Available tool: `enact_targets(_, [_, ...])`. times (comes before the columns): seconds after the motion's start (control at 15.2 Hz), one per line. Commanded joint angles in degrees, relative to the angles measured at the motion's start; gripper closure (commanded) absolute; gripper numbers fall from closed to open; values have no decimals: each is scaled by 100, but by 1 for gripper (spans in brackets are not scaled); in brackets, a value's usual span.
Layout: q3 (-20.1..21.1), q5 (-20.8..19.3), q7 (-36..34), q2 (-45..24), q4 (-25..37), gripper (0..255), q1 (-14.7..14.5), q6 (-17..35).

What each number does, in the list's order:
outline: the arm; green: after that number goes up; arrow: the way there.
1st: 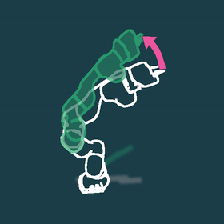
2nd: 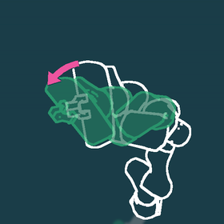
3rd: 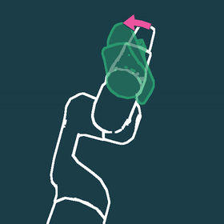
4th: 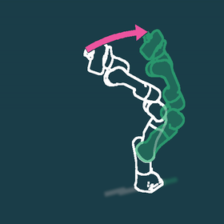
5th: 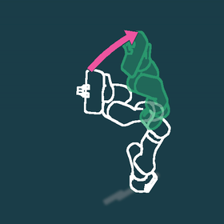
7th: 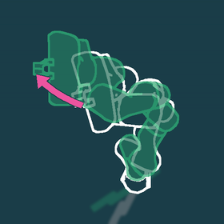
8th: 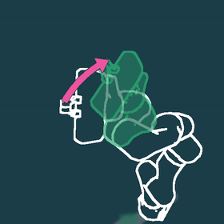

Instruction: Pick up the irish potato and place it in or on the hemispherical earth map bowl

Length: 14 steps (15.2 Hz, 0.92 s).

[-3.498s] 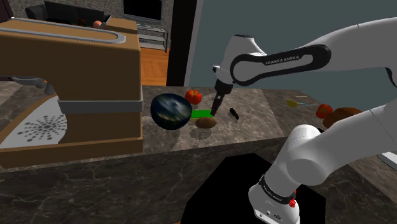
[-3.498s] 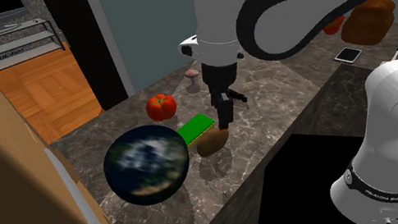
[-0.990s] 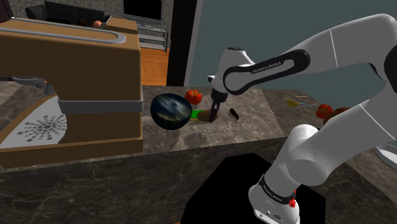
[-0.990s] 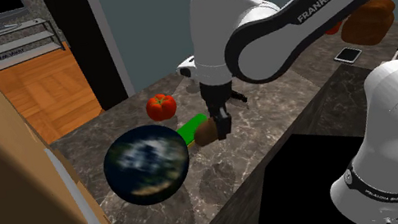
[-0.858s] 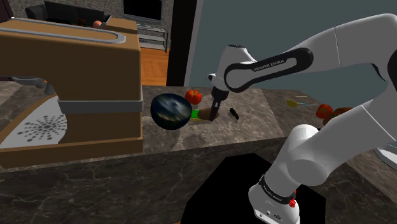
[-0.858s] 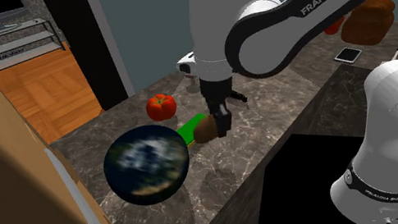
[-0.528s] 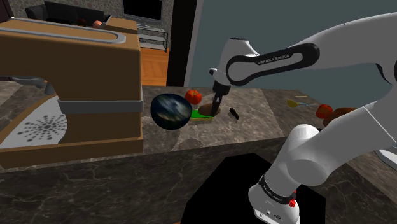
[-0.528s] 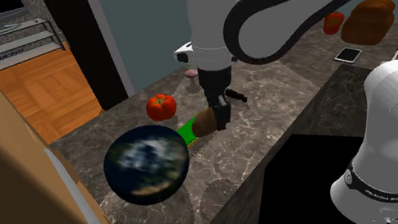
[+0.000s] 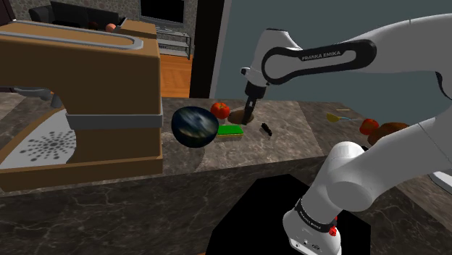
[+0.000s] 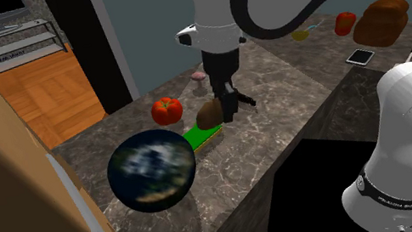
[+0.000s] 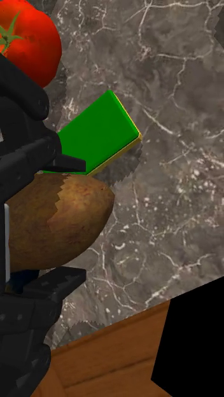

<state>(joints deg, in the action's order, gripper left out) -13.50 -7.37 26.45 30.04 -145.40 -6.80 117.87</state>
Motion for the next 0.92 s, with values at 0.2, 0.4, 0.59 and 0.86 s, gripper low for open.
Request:
enact_targets(0.2, [36,22,8,94,320,255,-7,-416])
enact_targets(0.4, [61,37,9,141,517,255,-13,-660])
enact_targets(0.59, [84,53,10,175,724,255,-20,-900])
enact_targets(0.86, [113,74,14,199,1013,255,-30,-1214])
